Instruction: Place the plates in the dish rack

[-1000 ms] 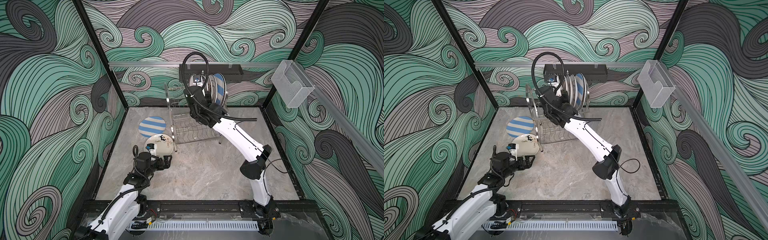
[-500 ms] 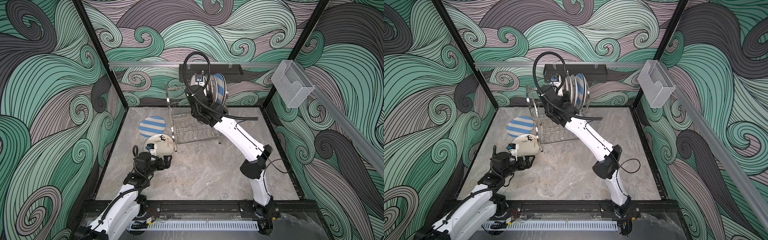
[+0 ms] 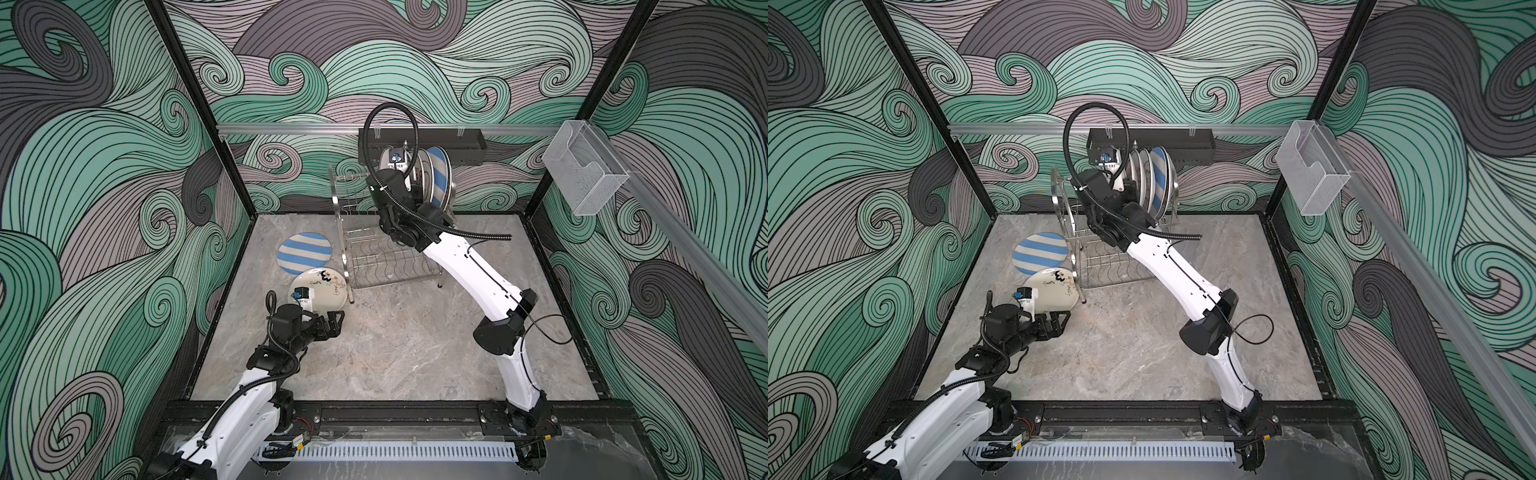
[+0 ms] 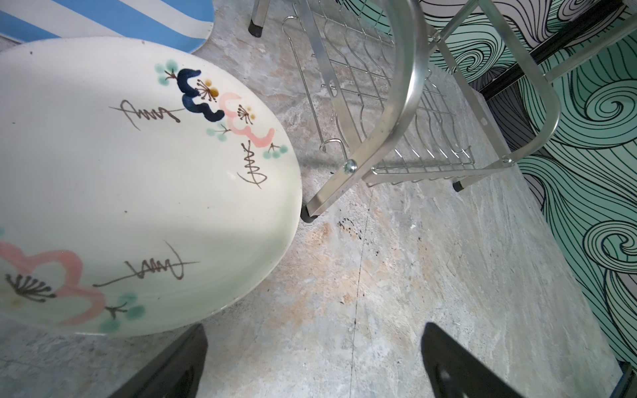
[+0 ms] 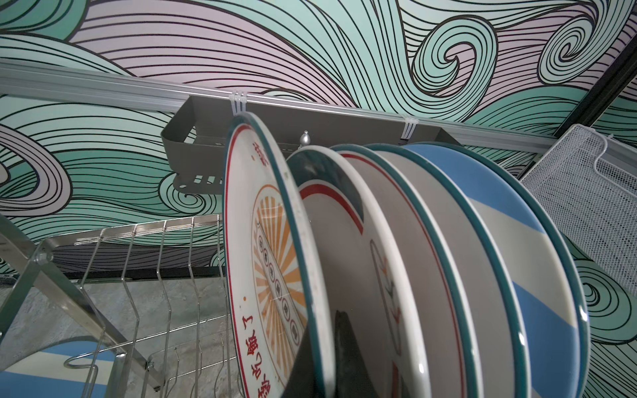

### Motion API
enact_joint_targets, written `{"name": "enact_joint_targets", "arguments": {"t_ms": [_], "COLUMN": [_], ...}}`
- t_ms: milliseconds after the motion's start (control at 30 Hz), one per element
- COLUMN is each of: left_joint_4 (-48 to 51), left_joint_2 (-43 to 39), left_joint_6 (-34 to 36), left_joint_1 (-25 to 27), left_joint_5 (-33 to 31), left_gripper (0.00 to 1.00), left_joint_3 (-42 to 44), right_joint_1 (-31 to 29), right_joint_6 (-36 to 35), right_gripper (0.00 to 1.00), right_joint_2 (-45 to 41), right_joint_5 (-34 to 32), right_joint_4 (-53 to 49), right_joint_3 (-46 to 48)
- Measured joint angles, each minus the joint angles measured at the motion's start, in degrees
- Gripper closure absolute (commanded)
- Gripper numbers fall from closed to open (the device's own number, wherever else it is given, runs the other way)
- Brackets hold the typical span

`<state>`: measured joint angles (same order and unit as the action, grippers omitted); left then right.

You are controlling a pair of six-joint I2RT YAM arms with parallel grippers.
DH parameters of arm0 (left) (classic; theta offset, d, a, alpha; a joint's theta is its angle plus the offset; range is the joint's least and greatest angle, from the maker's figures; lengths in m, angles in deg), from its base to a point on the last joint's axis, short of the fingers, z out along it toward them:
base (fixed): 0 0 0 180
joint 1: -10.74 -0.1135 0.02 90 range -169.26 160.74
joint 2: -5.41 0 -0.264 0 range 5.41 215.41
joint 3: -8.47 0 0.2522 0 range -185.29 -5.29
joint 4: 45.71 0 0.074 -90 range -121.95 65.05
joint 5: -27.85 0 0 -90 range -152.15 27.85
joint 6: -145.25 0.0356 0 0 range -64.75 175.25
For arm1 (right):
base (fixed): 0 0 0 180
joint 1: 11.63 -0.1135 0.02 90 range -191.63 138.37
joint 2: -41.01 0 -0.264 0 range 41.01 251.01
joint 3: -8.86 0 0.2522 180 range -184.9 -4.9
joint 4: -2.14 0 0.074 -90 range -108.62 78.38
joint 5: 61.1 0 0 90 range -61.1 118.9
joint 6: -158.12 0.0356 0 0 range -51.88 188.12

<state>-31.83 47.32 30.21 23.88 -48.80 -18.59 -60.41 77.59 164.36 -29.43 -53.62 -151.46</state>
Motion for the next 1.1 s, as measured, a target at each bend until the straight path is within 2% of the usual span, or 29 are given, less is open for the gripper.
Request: {"name": "enact_joint_targets", "arguments": {"t_ms": [133,233,500,767,833,967,1100], "left_joint_4": [0.0,0.0,0.0,0.0,0.04,0.87,2.25], "left_joint_2": [0.0,0.0,0.0,0.2,0.7,1.11,1.11], "left_joint_6": [0.0,0.0,0.0,0.02,0.02,-0.04,-0.55], "left_joint_1": [0.0,0.0,0.0,0.0,0.0,0.0,0.0], "left_joint_5": [0.02,0.04,0.04,-0.04,-0.13,-1.49,-4.37], "left_gripper": [0.01,0.01,0.01,0.01,0.01,0.01,0.01], "left_joint_3": [0.0,0.0,0.0,0.0,-0.04,-0.44,-1.66], "right_joint_1": [0.0,-0.04,-0.63,-1.11,-1.2,-1.25,-0.7], "right_joint_6": [0.39,0.37,0.17,0.15,-0.2,-1.46,-2.38], "right_gripper": [0.73,0.66,0.61,0.43,0.42,0.39,0.37], "right_joint_2": [0.04,0.07,-0.63,-5.16,-6.78,-11.96,-21.31], "right_joint_5": [0.15,0.63,2.38,7.21,8.09,10.99,16.7], "right_joint_4": [-0.31,-0.72,-1.11,-1.86,-1.97,-2.25,-1.33], "right_joint_3": [-0.11,-0.11,0.63,4.24,5.18,8.76,16.28]}}
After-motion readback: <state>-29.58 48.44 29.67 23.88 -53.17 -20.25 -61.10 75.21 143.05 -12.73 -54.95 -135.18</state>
